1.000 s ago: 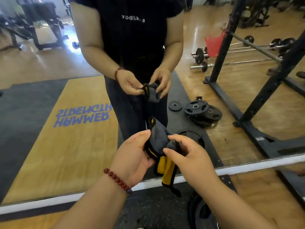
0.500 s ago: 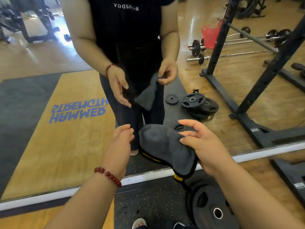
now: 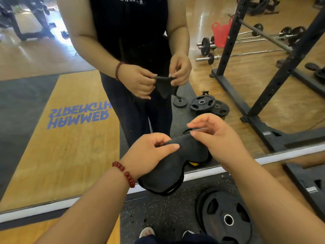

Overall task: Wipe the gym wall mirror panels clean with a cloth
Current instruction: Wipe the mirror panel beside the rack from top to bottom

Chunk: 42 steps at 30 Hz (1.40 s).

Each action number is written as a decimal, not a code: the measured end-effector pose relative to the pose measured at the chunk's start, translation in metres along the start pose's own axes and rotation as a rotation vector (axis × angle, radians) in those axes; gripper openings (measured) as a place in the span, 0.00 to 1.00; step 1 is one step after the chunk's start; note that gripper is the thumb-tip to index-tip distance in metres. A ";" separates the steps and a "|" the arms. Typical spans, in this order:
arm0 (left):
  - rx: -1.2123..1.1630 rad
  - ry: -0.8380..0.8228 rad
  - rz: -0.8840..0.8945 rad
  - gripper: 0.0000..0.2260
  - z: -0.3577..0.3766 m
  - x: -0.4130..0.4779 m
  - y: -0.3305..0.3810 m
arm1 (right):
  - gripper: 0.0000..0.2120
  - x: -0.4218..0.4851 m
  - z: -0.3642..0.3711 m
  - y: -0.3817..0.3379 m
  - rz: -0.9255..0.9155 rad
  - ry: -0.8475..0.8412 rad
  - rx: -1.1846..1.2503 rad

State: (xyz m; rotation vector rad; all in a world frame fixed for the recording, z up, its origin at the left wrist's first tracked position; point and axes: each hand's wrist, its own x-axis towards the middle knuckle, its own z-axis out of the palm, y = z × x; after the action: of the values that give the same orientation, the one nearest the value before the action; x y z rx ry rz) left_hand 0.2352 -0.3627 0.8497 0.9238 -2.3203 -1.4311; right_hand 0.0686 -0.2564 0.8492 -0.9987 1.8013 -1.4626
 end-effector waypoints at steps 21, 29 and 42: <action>-0.341 0.221 -0.215 0.22 0.003 0.002 -0.020 | 0.21 -0.019 0.023 0.034 0.275 -0.117 0.298; -0.038 0.132 -0.125 0.12 -0.002 0.000 -0.021 | 0.11 -0.015 0.018 0.033 0.079 0.050 -0.199; -0.272 0.275 -0.175 0.07 0.000 0.012 -0.012 | 0.20 -0.008 0.026 0.017 0.369 -0.051 0.585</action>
State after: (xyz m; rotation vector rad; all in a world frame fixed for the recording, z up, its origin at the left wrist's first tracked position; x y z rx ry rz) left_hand 0.2308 -0.3738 0.8376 1.1780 -1.8337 -1.5278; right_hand 0.0916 -0.2614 0.8273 -0.3819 1.3041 -1.5644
